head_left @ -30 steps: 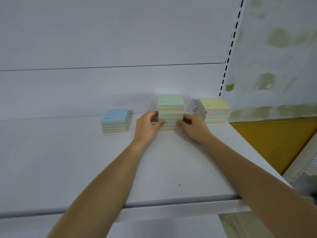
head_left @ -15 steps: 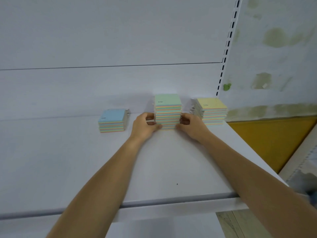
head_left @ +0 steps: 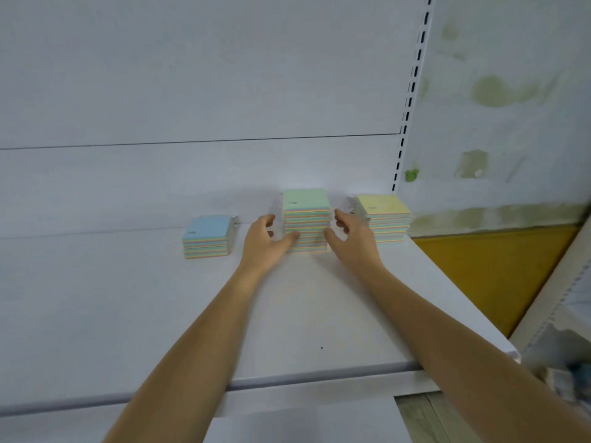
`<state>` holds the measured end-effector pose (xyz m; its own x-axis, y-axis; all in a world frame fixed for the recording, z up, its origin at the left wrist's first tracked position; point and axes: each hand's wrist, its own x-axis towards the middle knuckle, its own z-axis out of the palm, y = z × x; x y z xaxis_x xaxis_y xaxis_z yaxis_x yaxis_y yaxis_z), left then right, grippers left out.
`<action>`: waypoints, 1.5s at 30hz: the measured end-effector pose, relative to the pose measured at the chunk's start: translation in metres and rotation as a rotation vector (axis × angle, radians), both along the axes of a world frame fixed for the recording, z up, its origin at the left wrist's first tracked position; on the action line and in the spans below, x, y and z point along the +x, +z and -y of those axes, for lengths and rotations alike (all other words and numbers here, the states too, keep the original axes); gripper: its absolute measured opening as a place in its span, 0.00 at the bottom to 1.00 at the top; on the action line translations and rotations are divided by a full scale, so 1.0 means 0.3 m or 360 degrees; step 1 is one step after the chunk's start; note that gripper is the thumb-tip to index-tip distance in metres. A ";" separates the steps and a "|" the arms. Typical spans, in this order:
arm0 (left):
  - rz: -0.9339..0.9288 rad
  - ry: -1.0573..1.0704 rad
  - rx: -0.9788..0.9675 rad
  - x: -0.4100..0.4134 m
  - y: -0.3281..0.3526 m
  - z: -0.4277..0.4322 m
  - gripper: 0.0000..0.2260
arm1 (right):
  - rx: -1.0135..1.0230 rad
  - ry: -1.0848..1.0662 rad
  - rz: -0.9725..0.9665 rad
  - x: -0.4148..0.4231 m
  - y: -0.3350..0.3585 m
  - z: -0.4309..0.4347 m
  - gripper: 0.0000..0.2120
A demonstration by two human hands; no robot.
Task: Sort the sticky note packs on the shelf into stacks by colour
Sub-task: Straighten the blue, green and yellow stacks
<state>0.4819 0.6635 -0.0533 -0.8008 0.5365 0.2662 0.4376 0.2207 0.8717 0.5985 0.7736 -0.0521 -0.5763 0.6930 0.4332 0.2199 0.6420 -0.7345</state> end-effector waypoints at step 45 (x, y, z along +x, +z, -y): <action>0.0114 -0.0105 -0.0219 0.328 -0.007 -0.373 0.26 | -0.0504 -0.0112 0.0076 0.254 -0.021 -0.331 0.20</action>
